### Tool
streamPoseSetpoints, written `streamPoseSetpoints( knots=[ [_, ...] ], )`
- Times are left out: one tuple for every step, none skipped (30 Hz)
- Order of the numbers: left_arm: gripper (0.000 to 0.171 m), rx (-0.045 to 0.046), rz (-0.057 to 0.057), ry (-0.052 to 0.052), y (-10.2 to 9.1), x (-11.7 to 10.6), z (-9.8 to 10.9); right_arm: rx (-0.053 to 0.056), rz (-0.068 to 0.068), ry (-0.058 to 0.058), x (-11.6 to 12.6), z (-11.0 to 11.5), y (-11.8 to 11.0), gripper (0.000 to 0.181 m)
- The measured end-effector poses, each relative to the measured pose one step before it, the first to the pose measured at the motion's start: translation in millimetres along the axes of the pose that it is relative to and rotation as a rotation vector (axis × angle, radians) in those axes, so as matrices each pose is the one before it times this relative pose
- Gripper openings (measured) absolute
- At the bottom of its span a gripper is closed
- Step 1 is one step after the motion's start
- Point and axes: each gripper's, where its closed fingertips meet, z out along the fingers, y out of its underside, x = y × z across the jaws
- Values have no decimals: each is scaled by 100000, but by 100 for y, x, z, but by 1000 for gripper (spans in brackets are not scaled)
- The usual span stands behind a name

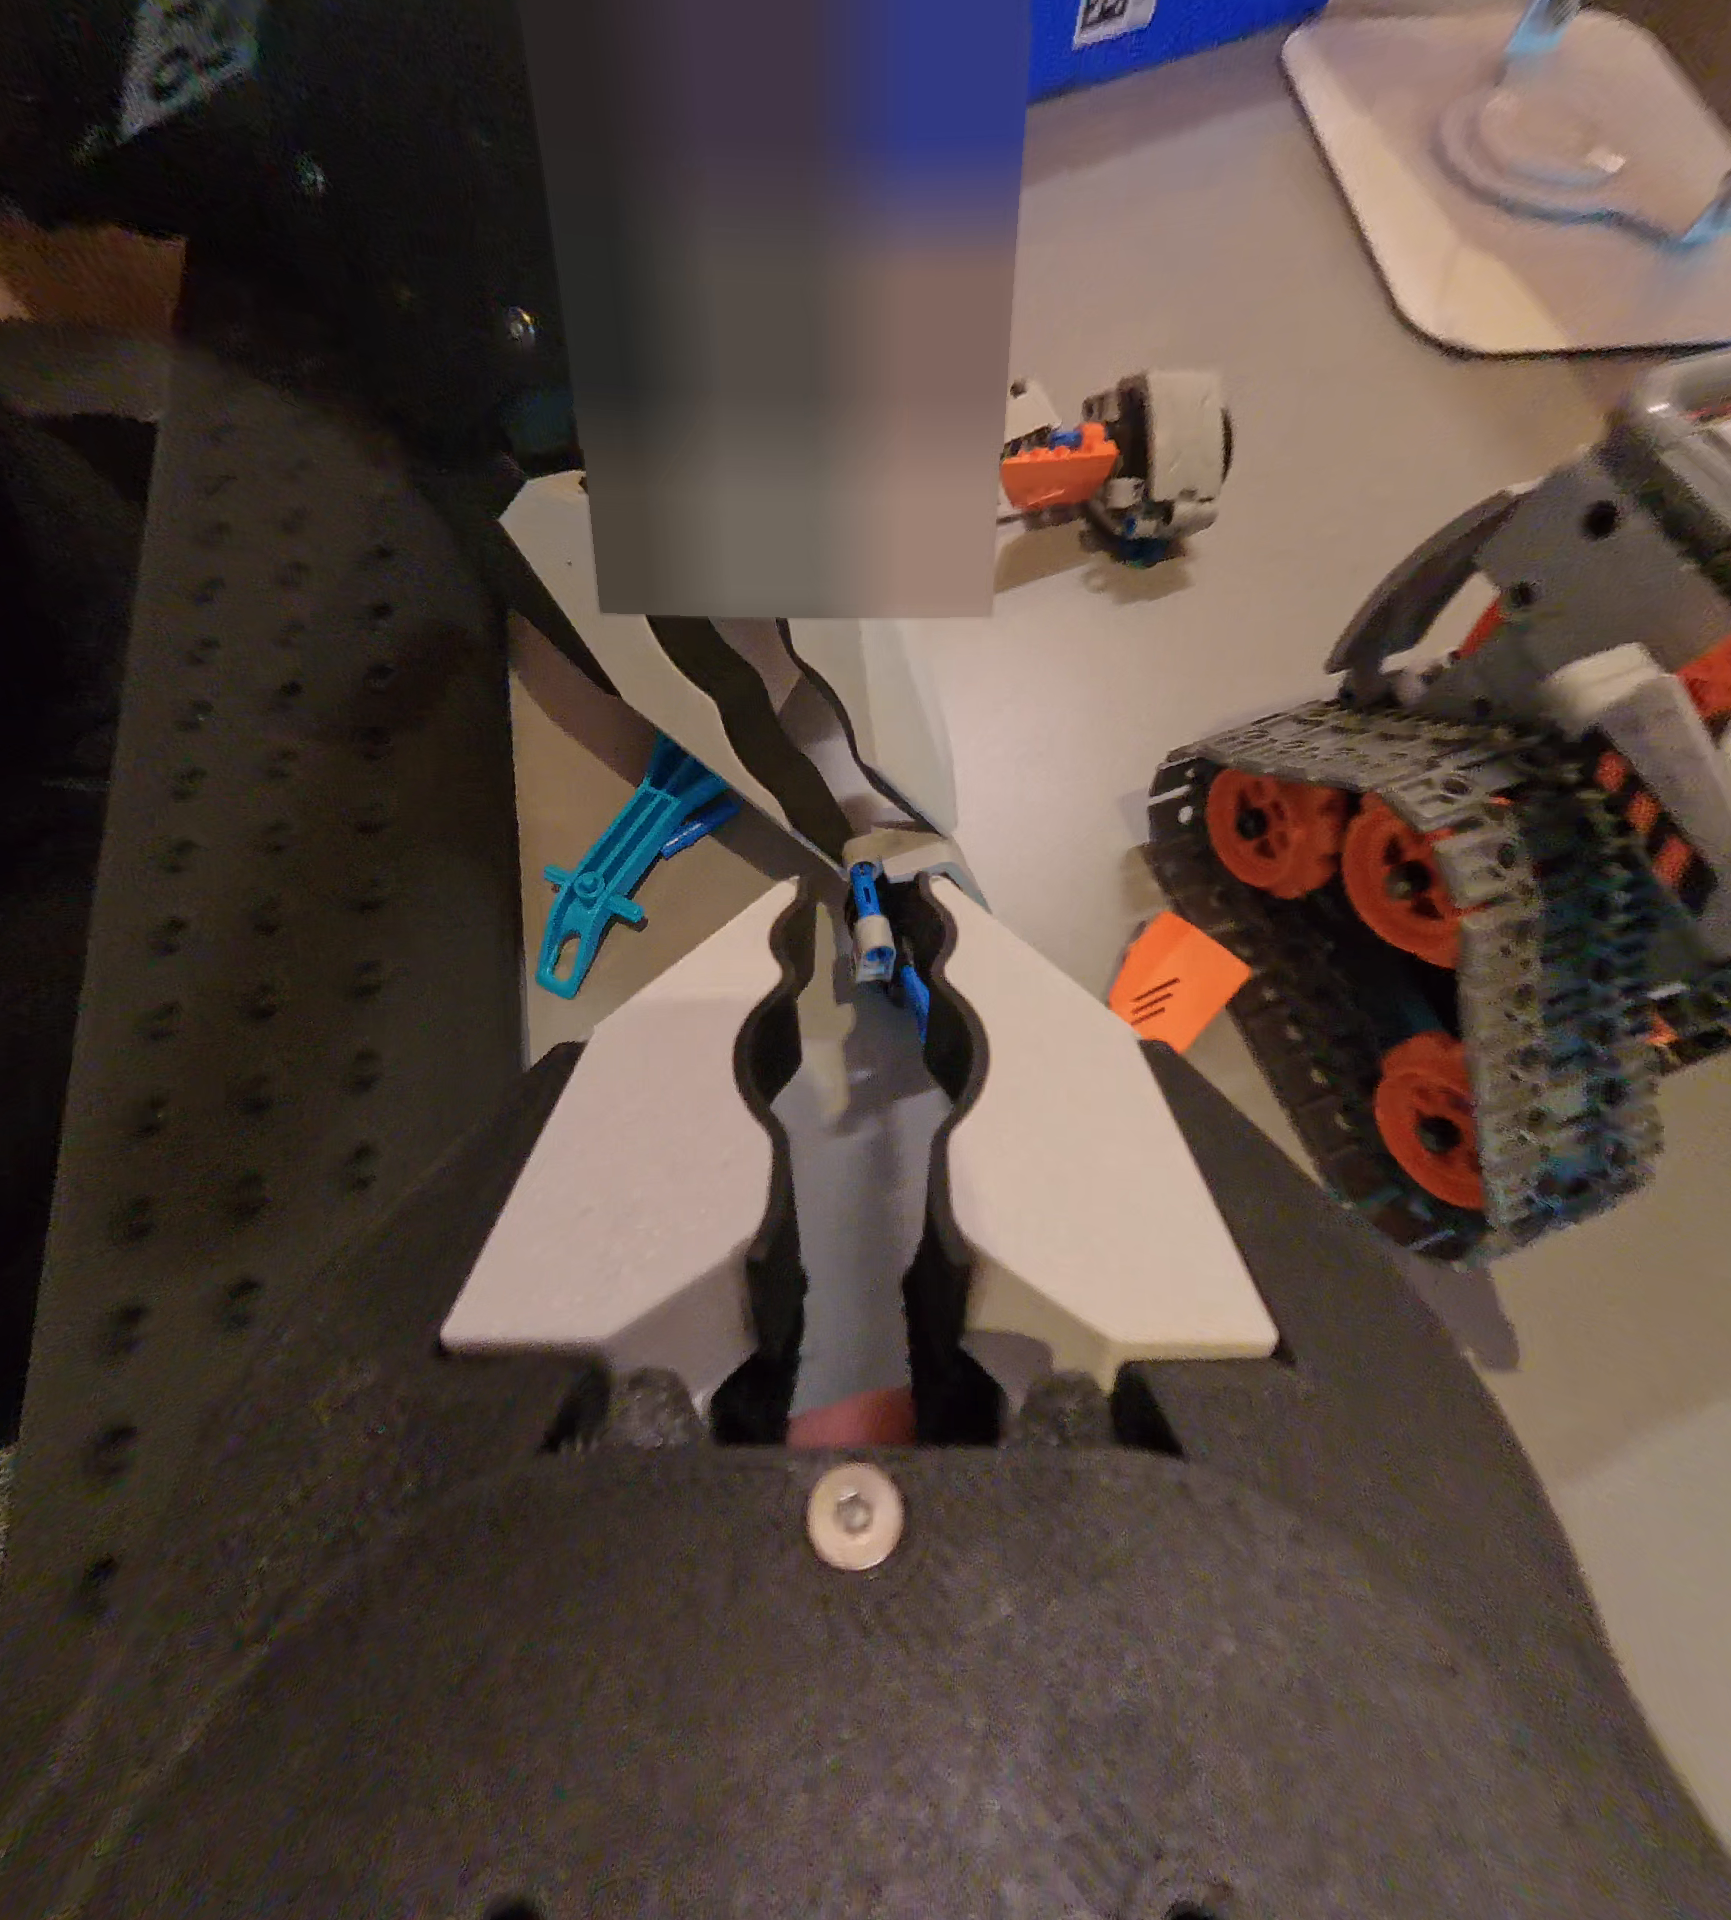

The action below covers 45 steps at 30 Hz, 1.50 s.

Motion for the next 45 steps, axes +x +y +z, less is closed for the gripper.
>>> streamPoseSetpoints(
  knots=[
    [17, 365, -2348, 82, 67, -249, -20, 369, -411, 1526, 226, -388, 88, 18],
    [17, 620, -2796, 393, 62, -217, -27, -117, -575, 2023, 256, -305, 217, 20],
    [17, 588, -3633, 1372, 65, -77, 5, 107, -492, 1615, 92, -149, 157, 20],
    [17, -17, -3401, 1104, 158, -88, 37, -550, -76, 949, -78, 76, 191, 22],
    [17, -276, -2201, -171, 162, -213, 48, -2068, 104, 1921, 51, 272, 382, 24],
    [17, 261, -2473, 156, 15, -145, 22, -3119, -468, 2750, 142, 371, 492, 24],
    [16, 811, -3835, 1107, -105, -33, 24, -2634, -1306, 2436, 4, 399, 314, 24],
    [12, 693, -3461, 1223, -67, -5, 39, -823, -1506, 3239, 54, 308, -74, 24],
    [1, -38, -2023, 314, 104, -94, -10, -185, -1424, 4382, 258, 182, -186, 26],
    [1, 696, -3084, 733, 23, -80, -16, -404, -1532, 3763, 279, 117, -70, 26],
    [1, 650, -3866, 1550, 35, -31, 22, -383, -824, 2022, 165, 121, 23, 25],
    [1, -283, -2426, 1063, 200, -77, 86, -243, 230, 560, 82, 135, 22, 24],
    [1, -177, -1096, 1302, 174, 64, 108, -638, 147, -183, 6, 167, 128, 23],
    [1, -271, 200, 653, 158, 123, 142, -1387, -83, -352, -14, 202, 273, 23],
    [1, -1002, 1270, -247, 184, 82, 154, -690, 221, -597, -58, 136, 167, 22],
    [1, -155, 1868, -452, 1, 57, 43, 535, 684, -1232, -52, -66, -2, 22],
    [1, 996, 646, 227, -194, 105, -60, 1334, 1590, -1809, -4, -204, -47, 22],
    [2, 935, -762, 350, -161, 21, -59, 2154, 2263, -1774, -10, -217, -168, 22],
    [2, 957, -862, 1003, -81, 70, -53, 1257, 1566, -1364, -44, -130, -107, 21],
    [3, 854, -901, 1691, -18, 152, -44, 175, 588, -883, -34, -16, 72, 21],
    [4, 386, -1179, 1981, 94, 189, -25, -276, 616, -550, 27, 45, 167, 16],
    [6, -118, -1438, 1630, 183, 118, -33, -195, 844, -259, 95, 16, 163, 0],
    [12, -137, -1787, 1407, 170, 83, -10, 474, 985, -542, 52, -62, 12, 0],
    [14, -452, -2277, 1938, 199, 163, 80, 1601, 1241, -1778, -185, -48, -199, 0],
    [16, -632, -2152, 1186, 224, 72, 155, 408, 910, -2255, -327, 70, -63, 0],
    [18, -236, -1372, 291, 137, -50, 126, -1668, -174, -284, -63, 190, 284, 0],
    [18, -254, -1251, 834, 98, -16, 70, -2155, -474, 743, 111, 176, 344, 0],
    [15, -595, -1321, 1072, 150, -11, 62, -553, 174, 133, 65, 52, 99, 1],
    [15, -527, -1274, 1042, 150, 9, 56, 1210, 621, 14, 90, -119, -172, 2],
    [14, -212, -692, 1565, 131, 155, 57, 2009, 624, 544, 178, -224, -300, 4],
    [13, -177, 206, -101, 103, -49, -15, 1947, 776, 1151, 294, -228, -283, 7],
    [14, -446, 613, -290, 62, -67, -110, 1681, 965, 831, 259, -176, -239, 11],
    [17, 99, 219, 424, -40, 21, -166, 1513, 985, -205, 71, -102, -237, 16],
    [19, 87, -360, -102, -12, -102, -168, 1193, 654, -258, 23, -41, -185, 22],
    [22, -825, -564, -174, 156, -183, -119, 510, 24, 44, 15, 16, -94, 31],
    [29, -1634, -299, -286, 309, -200, -48, -255, -777, -453, -94, 107, 32, 41],
    [34, -1089, 293, -828, 246, -255, -26, -1324, -1176, -705, -145, 239, 218, 48],
    [37, -358, 428, -860, 100, -222, 30, -3192, -1133, -757, -84, 369, 572, 55],
    [41, -77, 371, 331, -1, -24, 118, -4603, -1170, -422, 13, 424, 794, 60],
    [45, 398, 679, 133, -129, -22, 196, -3951, -932, 228, 132, 380, 690, 61],
    [49, 757, 1624, 223, -252, 33, 274, -2519, -721, -572, 1, 296, 440, 57],
    [50, 288, 1642, 991, -232, 185, 316, -1530, -807, -734, -36, 199, 284, 54],
    [50, 73, 963, 658, -212, 157, 304, -408, -672, 209, 95, 82, 77, 52],
    [52, 162, 252, 1805, -161, 378, 285, 430, -765, -615, -71, 29, -77, 50],
    [52, 129, 456, 2582, -124, 579, 219, 516, -522, -764, -132, 23, -123, 47]
  ],
)
